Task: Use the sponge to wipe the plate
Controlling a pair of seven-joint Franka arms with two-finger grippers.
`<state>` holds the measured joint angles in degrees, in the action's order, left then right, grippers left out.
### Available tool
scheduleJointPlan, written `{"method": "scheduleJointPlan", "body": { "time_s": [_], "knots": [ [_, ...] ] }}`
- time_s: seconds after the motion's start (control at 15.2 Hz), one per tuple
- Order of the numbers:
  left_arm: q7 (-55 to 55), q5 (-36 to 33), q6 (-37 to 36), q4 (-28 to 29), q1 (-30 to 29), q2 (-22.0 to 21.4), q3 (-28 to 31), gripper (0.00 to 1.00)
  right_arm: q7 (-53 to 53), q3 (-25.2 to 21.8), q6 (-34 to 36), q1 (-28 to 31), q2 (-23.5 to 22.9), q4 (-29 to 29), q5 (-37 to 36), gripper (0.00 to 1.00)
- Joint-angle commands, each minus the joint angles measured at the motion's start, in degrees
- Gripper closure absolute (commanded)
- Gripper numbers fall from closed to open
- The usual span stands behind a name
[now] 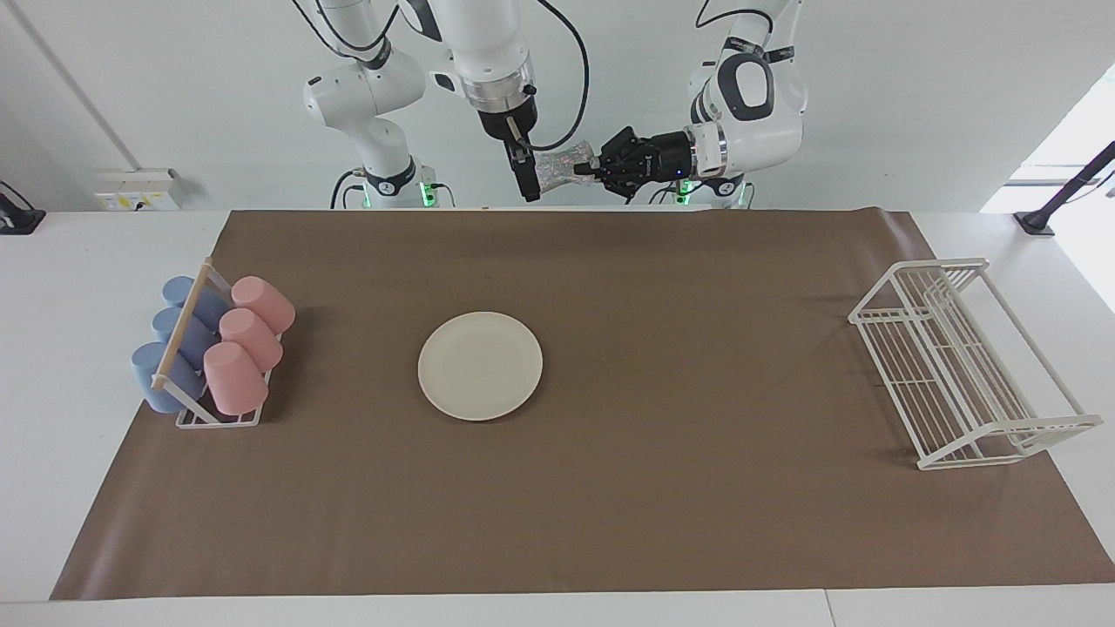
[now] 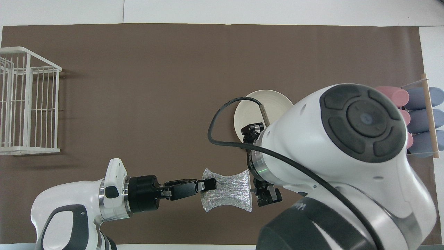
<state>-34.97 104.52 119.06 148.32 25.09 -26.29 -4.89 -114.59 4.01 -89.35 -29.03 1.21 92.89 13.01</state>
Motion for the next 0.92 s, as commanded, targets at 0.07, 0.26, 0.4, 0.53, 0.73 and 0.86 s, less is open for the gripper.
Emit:
{"method": "scheduleJointPlan", "body": {
  "time_s": [0.07,0.26,0.4,0.53,0.73,0.86],
  "knots": [
    [-1.2,1.3,1.4,1.3,1.2,-1.4,0.8,1.0,-5.3,0.2,-1.3,-1.9,1.0,1.8,0.4,0.0],
    [-1.1,1.3,1.1,1.3,1.2,-1.4,0.8,1.0,-5.9,0.2,-7.0,-3.9,3.8,8.3,0.6,0.0],
    [-1.1,1.3,1.1,1.3,1.2,-1.4,0.8,1.0,-5.5,0.3,-8.4,-4.1,4.9,10.6,0.6,0.0],
    [-1.1,1.3,0.8,1.3,1.2,-1.4,0.8,1.0,-5.8,0.4,-9.5,-4.1,4.9,10.6,0.6,0.0],
    [-1.1,1.3,1.0,1.3,1.2,-1.4,0.8,1.0,-6.2,0.5,-9.3,-4.2,5.0,10.9,0.7,0.0],
    [-1.1,1.3,0.8,1.2,1.2,-1.4,0.9,1.0,-6.2,1.1,-9.0,-4.6,5.6,11.3,0.7,0.0]
  ]
}}
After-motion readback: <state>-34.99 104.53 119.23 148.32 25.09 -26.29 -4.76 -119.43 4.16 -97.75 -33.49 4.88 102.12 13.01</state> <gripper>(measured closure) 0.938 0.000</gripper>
